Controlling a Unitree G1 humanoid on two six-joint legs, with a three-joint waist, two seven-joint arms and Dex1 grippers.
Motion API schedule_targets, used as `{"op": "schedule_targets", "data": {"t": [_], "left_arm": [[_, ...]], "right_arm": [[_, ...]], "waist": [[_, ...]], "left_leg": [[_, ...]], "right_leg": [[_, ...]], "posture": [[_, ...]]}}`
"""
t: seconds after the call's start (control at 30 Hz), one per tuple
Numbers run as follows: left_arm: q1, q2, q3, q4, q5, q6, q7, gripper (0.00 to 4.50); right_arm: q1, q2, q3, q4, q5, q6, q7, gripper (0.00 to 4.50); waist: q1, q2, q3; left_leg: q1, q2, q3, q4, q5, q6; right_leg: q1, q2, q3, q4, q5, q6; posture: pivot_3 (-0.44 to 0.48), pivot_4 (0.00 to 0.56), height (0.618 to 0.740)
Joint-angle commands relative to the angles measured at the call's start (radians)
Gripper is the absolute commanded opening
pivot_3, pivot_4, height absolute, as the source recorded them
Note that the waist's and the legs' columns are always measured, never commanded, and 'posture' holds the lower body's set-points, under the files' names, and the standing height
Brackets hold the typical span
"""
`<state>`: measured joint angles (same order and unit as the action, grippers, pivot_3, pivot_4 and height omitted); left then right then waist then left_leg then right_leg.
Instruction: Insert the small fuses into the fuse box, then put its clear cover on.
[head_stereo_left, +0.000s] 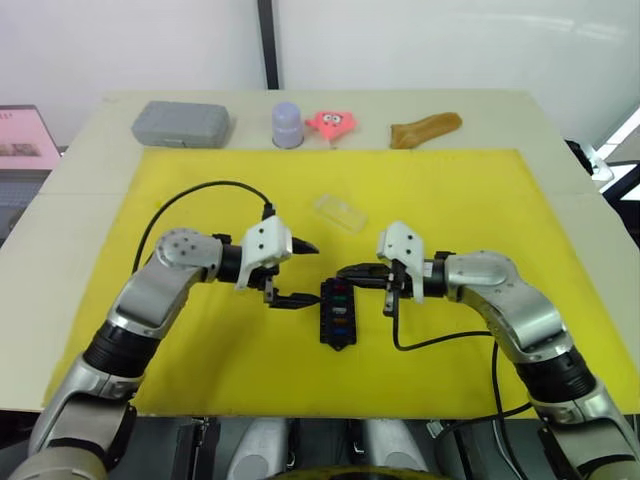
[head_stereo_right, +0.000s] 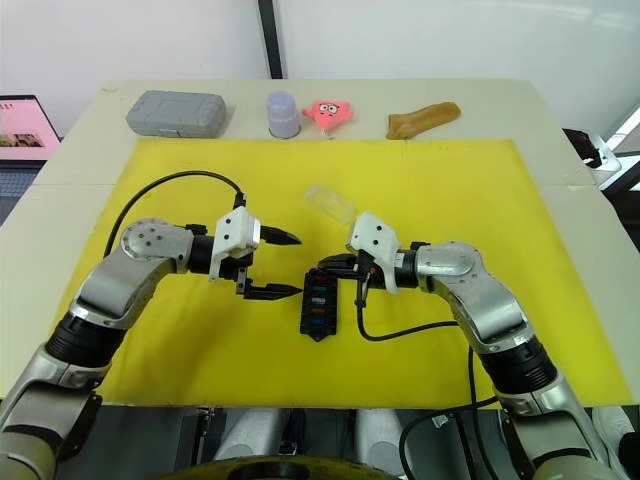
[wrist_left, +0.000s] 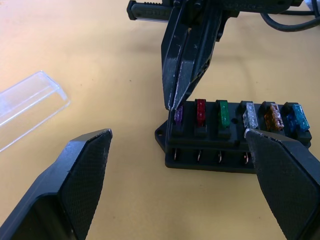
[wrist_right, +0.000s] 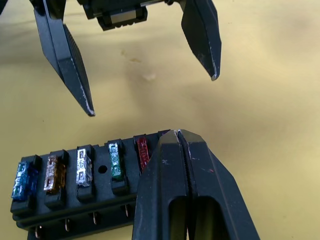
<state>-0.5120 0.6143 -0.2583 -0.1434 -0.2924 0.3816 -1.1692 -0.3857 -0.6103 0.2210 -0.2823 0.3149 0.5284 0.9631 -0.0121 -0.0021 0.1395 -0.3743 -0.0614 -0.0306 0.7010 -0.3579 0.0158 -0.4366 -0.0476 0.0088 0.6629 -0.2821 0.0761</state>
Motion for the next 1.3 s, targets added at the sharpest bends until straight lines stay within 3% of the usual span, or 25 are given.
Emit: {"op": "schedule_targets", "data": {"t": [0.03,0.33,0.53,0.63,0.87,1.03,1.3], "left_arm": [[-0.018,-0.004,0.011,-0.001,0.0,-0.018,-0.001,4.5],[-0.021,-0.01,0.012,0.01,0.001,-0.025,-0.004,4.5],[0.044,-0.006,0.104,-0.029,-0.057,0.016,0.055,4.5],[0.131,-0.014,0.246,-0.07,-0.159,0.111,0.142,4.5],[0.24,-0.048,0.504,-0.143,-0.34,0.278,0.342,4.5],[0.285,-0.027,0.528,-0.174,-0.329,0.262,0.389,4.5],[0.321,-0.032,0.493,-0.224,-0.326,0.244,0.413,4.5]], "right_arm": [[0.025,-0.028,0.009,-0.024,-0.03,-0.008,-0.005,0.02],[0.024,-0.023,-0.014,-0.067,0.007,0.023,-0.011,0.02],[0.013,-0.034,-0.152,-0.14,0.091,0.099,-0.071,0.02],[0.044,-0.074,-0.324,-0.172,0.203,0.236,-0.11,0.91],[0.088,-0.107,-0.511,-0.165,0.29,0.375,-0.216,4.34],[0.071,-0.125,-0.497,-0.138,0.292,0.383,-0.234,4.43],[-0.171,0.007,-0.225,-0.013,0.206,0.424,-0.336,4.43]], "waist": [[0.001,0.0,0.0],[0.0,0.0,0.0],[0.0,0.0,0.0],[0.001,0.0,0.0],[0.002,0.0,0.0],[0.001,0.0,0.0],[-0.007,0.0,0.0]], "left_leg": [[0.0,0.0,0.0,0.0,0.0,0.0],[0.0,0.0,0.0,0.0,0.0,0.0],[0.0,0.0,0.0,0.0,0.0,0.0],[0.0,0.0,0.0,0.0,0.0,0.0],[0.0,0.0,0.0,0.0,0.0,0.0],[0.001,0.0,0.0,-0.001,0.0,0.0],[0.001,0.0,0.001,-0.001,0.0,-0.001]], "right_leg": [[0.0,0.0,0.0,0.0,0.0,0.0],[0.0,0.0,0.0,0.0,0.0,0.0],[0.0,0.0,0.0,0.0,0.0,0.0],[0.0,0.0,0.0,0.0,0.0,0.0],[0.0,0.0,0.0,0.0,0.0,0.0],[0.001,0.0,0.0,0.0,0.0,0.0],[0.0,0.0,0.001,0.0,0.0,0.0]], "posture": [[0.0,0.15,0.74],[0.0,0.15,0.74],[0.0,0.15,0.74],[0.0,0.15,0.74],[0.0,0.15,0.74],[0.0,0.15,0.74],[0.0,0.15,0.74]]}}
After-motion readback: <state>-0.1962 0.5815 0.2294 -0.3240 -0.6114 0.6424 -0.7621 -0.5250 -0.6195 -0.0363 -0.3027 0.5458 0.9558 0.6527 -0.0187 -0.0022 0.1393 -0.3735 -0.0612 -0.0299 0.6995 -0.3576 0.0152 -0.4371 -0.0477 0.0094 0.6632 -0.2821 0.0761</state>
